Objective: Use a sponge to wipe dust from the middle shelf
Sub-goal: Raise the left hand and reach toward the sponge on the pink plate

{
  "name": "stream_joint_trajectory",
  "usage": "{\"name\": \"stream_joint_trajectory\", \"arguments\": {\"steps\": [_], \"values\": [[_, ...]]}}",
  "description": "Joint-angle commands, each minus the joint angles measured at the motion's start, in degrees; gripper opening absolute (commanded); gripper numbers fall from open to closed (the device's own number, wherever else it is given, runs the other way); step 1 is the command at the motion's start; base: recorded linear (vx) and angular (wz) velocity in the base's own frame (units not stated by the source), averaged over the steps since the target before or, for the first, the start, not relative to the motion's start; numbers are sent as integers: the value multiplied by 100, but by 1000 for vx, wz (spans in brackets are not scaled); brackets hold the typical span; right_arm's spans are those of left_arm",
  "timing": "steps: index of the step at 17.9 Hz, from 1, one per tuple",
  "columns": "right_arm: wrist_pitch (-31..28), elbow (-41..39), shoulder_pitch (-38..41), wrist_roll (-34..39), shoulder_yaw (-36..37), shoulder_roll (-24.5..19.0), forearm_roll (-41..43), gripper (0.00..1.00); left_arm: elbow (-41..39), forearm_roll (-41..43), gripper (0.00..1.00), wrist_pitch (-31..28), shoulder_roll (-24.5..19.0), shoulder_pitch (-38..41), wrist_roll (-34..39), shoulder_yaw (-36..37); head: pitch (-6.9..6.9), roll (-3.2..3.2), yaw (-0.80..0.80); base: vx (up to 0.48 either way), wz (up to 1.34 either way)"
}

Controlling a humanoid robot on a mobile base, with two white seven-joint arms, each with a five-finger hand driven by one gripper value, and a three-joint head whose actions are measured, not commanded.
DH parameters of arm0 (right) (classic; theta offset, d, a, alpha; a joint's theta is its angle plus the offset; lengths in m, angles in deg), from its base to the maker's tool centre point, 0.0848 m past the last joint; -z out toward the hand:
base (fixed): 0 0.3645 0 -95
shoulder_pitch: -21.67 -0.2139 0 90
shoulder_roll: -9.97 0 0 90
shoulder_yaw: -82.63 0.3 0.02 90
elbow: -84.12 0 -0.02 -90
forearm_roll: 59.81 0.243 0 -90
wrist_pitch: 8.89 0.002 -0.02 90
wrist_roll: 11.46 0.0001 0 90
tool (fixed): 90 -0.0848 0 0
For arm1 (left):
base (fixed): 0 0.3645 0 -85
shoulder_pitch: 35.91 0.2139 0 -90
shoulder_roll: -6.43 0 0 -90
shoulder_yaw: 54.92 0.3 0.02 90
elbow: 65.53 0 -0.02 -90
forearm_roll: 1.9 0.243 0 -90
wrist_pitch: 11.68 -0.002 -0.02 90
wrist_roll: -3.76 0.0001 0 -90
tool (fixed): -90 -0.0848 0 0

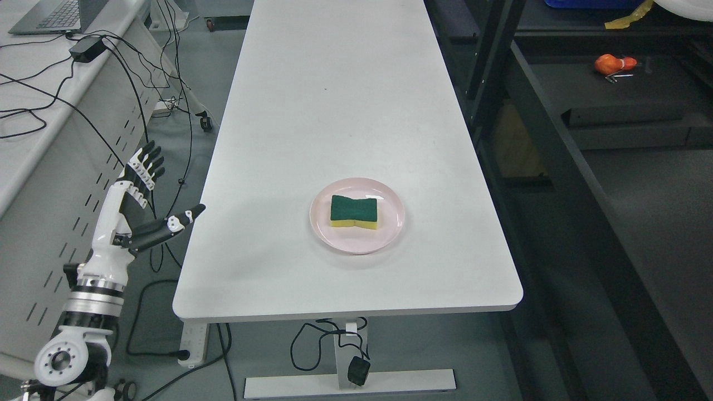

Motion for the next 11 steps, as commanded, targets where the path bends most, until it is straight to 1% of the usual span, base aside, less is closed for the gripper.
{"name": "stream_joint_trajectory", "arguments": {"steps": [1, 3, 5, 6, 8, 10, 11], "values": [[-3, -100, 0, -2, -7, 100, 0, 100, 1142, 2475, 94, 622, -1661, -1443, -623, 1428, 0, 0, 0, 0, 0], [-3, -100, 0, -2, 2, 100, 0, 100, 1484, 3425, 94, 1104, -1829, -2076, -1062, 1972, 0, 0, 0, 0, 0], [-3, -100, 0, -2, -7, 100, 0, 100, 1906, 4401, 93, 1676, -1821, -2875, -1310, 2683, 0, 0, 0, 0, 0], [-3, -100, 0, -2, 2, 100, 0, 100, 2108, 4832, 93, 1852, -1768, -3288, -1319, 3113, 0, 0, 0, 0, 0], [-3, -100, 0, -2, 2, 100, 0, 100, 2285, 5335, 93, 1968, -1706, -3931, -1337, 3992, 0, 0, 0, 0, 0], [-3, -100, 0, -2, -7, 100, 0, 100, 2391, 5582, 93, 1968, -1662, -4450, -1503, 4924, 0, 0, 0, 0, 0], [-3, -100, 0, -2, 2, 100, 0, 100, 2513, 5644, 93, 1968, -1567, -4618, -1548, 5198, 0, 0, 0, 0, 0]]}}
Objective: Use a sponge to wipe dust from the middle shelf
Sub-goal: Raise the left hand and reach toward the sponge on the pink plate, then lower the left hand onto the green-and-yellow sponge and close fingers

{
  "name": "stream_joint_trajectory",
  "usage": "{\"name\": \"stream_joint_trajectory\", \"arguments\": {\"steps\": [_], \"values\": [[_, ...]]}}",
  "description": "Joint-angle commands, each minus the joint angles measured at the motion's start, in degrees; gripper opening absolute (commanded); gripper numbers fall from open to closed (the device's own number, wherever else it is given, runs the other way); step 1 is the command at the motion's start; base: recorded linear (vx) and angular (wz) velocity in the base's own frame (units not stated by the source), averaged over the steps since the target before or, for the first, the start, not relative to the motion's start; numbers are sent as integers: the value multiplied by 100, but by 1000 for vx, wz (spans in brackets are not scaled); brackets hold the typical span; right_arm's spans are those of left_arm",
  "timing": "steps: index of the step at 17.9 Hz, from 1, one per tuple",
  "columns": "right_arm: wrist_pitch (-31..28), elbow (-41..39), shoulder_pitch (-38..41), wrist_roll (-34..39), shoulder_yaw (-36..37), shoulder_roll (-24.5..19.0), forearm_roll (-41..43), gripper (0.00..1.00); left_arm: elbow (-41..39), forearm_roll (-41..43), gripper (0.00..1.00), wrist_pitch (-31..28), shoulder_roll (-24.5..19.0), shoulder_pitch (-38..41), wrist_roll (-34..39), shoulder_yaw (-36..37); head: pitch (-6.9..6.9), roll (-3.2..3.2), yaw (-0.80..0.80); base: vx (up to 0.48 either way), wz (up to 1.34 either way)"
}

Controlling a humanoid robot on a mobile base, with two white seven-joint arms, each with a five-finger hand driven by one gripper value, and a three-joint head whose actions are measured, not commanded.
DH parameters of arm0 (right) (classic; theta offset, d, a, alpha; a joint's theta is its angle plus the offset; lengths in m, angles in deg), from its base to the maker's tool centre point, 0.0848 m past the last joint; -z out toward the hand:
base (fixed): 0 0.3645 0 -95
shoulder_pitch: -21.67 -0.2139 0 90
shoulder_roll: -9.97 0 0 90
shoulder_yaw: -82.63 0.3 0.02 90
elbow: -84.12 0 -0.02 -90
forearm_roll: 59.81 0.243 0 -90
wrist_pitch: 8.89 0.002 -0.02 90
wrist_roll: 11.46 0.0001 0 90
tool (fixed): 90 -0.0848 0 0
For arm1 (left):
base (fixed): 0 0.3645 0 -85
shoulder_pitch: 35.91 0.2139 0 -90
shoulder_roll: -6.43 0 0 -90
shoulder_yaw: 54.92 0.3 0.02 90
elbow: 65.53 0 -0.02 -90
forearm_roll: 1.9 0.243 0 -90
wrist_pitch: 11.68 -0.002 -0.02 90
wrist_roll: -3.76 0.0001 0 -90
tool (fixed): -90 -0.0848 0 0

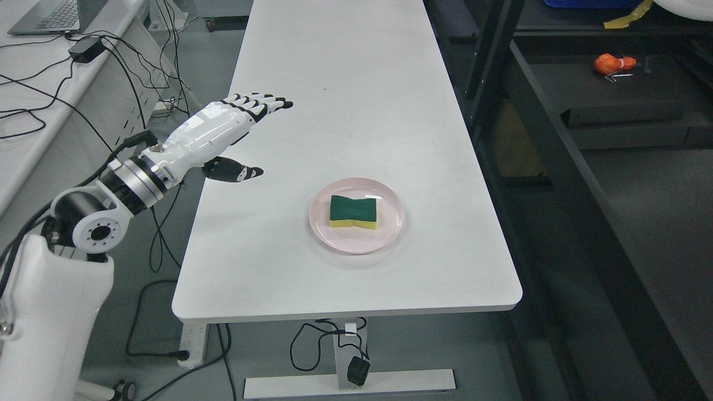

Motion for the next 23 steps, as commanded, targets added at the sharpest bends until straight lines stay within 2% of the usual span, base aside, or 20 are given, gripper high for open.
{"name": "stream_joint_trajectory", "arguments": {"steps": [1, 3, 5, 11, 16, 18, 20, 23], "values": [[-4, -100, 0, -4, 3, 100, 0, 100, 1450, 1499, 92, 93, -207, -1680, -170, 3216, 0, 0, 0, 0, 0], [-4, -100, 0, -4, 3, 100, 0, 100, 2083, 2104, 92, 93, 617, -1822, -118, 3297, 0, 0, 0, 0, 0], [-4, -100, 0, -4, 3, 100, 0, 100, 2270, 2501, 91, 93, 1129, -1805, -118, 3445, 0, 0, 0, 0, 0], [-4, -100, 0, -4, 3, 100, 0, 100, 2683, 3038, 89, 93, 1789, -1655, 31, 3807, 0, 0, 0, 6, -19], [-4, -100, 0, -4, 3, 100, 0, 100, 2596, 3030, 89, 93, 1957, -1567, -73, 3930, 0, -1, 0, 17, -67], [-4, -100, 0, -4, 3, 100, 0, 100, 2447, 3039, 88, 93, 1957, -1655, -406, 3921, 0, -1, 0, 23, -81], [-4, -100, 0, -4, -6, 100, 0, 100, 2228, 3039, 87, 93, 1861, -2040, -758, 3895, 0, -1, 0, 22, -88], [-4, -100, 0, -4, 3, 100, 0, 100, 1728, 3030, 87, 93, 1677, -2182, -1144, 3851, 0, -1, 0, 16, -56]]}}
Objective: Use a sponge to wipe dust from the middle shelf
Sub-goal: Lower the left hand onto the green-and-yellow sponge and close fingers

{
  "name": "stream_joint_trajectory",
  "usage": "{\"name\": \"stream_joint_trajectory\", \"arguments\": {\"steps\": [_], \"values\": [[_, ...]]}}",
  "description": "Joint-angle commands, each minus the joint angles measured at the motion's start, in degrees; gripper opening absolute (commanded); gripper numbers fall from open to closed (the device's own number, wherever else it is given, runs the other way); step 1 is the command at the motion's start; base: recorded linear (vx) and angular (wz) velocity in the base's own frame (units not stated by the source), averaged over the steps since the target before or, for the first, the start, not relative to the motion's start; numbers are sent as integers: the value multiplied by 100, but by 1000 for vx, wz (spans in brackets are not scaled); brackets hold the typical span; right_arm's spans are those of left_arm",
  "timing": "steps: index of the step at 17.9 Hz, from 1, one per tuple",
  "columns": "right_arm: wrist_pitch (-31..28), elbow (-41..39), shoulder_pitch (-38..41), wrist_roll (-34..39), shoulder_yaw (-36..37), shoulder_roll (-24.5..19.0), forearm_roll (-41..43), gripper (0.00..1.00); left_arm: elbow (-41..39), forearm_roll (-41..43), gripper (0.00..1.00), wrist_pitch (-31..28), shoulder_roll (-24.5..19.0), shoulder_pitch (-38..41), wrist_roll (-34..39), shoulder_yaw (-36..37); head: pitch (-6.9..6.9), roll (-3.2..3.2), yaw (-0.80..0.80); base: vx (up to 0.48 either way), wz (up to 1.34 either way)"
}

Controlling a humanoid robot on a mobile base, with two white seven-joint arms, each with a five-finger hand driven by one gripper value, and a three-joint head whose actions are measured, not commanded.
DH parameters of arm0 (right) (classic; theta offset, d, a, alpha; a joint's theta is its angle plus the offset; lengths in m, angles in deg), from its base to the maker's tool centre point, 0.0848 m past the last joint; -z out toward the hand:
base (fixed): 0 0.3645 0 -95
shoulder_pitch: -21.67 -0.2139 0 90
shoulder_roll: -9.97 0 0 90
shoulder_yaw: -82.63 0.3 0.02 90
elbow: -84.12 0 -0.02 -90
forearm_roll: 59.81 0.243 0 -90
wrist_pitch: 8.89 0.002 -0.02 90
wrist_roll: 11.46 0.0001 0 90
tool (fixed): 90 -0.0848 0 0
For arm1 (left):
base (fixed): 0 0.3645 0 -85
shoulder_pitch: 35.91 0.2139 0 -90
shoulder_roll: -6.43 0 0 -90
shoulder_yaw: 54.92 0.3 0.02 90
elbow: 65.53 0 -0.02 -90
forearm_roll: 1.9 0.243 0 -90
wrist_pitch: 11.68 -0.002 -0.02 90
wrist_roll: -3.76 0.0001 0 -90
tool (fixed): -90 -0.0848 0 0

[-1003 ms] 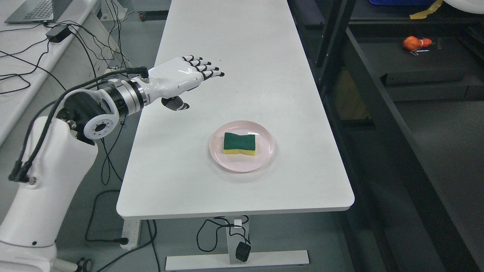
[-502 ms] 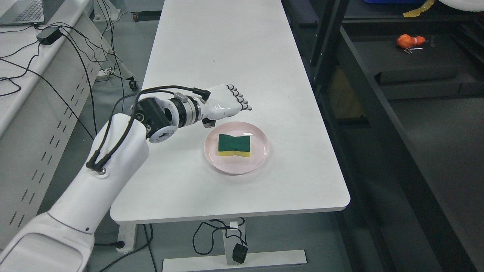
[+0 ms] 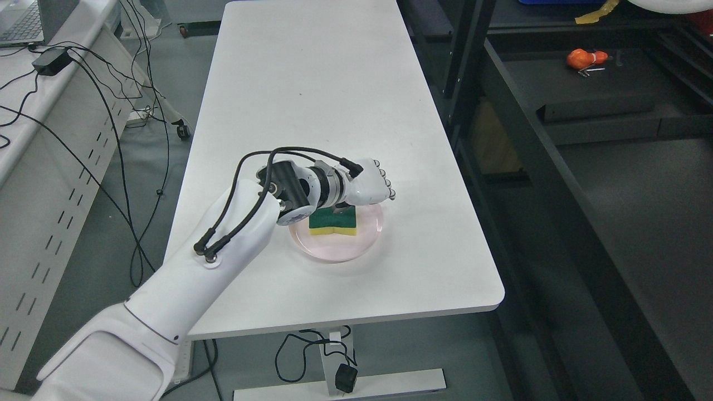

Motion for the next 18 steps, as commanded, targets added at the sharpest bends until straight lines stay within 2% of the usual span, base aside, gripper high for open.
{"name": "stream_joint_trajectory", "arguments": {"steps": [1, 4, 11, 14, 18], "values": [[-4, -100, -1, -4, 2, 100, 0, 100, -617, 54, 87, -18, 32, -276, -589, 404, 0, 0, 0, 0, 0], [-4, -100, -1, -4, 2, 100, 0, 100, -1137, 45, 87, -9, -21, -188, -995, 325, 0, 0, 0, -1, 54], [-4, -100, -1, -4, -7, 100, 0, 100, -1384, 115, 87, 8, -13, 638, -995, 413, 0, 0, 0, 1, 8], [-4, -100, -1, -4, 2, 100, 0, 100, -1507, 159, 87, -9, -74, 595, -1056, 360, 0, 0, 0, 0, 0], [-4, -100, -1, -4, -7, 100, 0, 100, -1586, 318, 87, -9, -495, 60, -1276, 105, 0, 0, 0, 0, 0]]}}
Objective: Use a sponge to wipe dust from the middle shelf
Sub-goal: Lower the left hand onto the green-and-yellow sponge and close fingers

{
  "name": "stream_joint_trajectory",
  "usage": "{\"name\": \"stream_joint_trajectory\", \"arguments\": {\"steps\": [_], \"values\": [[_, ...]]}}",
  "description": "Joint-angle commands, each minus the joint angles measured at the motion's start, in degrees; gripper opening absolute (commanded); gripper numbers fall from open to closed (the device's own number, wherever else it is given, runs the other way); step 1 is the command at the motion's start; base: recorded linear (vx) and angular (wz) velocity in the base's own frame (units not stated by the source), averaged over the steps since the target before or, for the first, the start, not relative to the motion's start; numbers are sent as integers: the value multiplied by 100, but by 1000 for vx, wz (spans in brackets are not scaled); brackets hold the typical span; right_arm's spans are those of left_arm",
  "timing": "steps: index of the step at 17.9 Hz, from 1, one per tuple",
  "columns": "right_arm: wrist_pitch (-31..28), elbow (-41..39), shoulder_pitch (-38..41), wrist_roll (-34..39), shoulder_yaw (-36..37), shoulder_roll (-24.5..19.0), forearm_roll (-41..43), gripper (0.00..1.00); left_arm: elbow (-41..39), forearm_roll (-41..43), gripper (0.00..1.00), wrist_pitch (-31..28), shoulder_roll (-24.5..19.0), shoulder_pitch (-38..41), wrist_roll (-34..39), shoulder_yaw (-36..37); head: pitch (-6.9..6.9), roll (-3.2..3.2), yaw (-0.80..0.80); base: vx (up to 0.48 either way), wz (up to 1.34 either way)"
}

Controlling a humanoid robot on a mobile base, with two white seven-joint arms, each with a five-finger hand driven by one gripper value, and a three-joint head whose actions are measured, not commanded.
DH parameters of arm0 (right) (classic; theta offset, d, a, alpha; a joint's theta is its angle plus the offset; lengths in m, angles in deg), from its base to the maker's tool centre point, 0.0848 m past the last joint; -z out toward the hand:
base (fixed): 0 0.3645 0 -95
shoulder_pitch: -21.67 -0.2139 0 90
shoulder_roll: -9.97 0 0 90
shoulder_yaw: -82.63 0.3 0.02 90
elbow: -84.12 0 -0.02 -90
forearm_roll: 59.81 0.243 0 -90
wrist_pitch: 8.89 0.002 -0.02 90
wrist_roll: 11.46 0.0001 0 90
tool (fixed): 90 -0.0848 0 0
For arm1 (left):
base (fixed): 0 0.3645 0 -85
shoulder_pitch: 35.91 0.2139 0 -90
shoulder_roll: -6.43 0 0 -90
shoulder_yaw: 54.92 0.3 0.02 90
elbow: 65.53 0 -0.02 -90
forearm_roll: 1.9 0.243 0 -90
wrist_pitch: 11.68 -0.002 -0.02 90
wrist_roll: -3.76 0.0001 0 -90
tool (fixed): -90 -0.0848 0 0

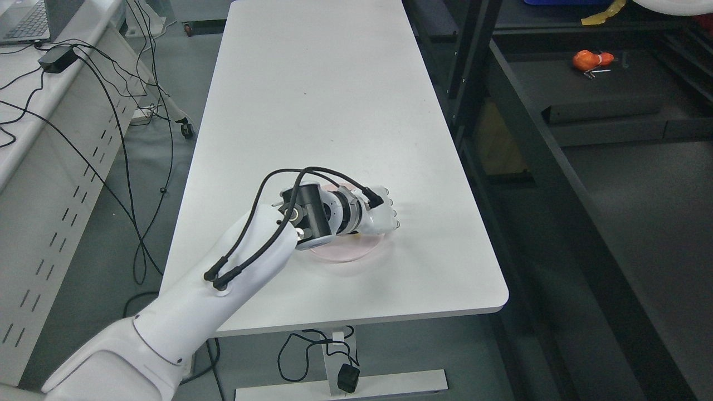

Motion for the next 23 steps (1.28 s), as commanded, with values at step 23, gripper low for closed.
{"name": "stream_joint_trajectory", "arguments": {"steps": [23], "values": [[-4, -100, -1, -4, 2, 100, 0, 100, -450, 353, 87, -12, -723, 127, 70, -498, 0, 0, 0, 0, 0]]}}
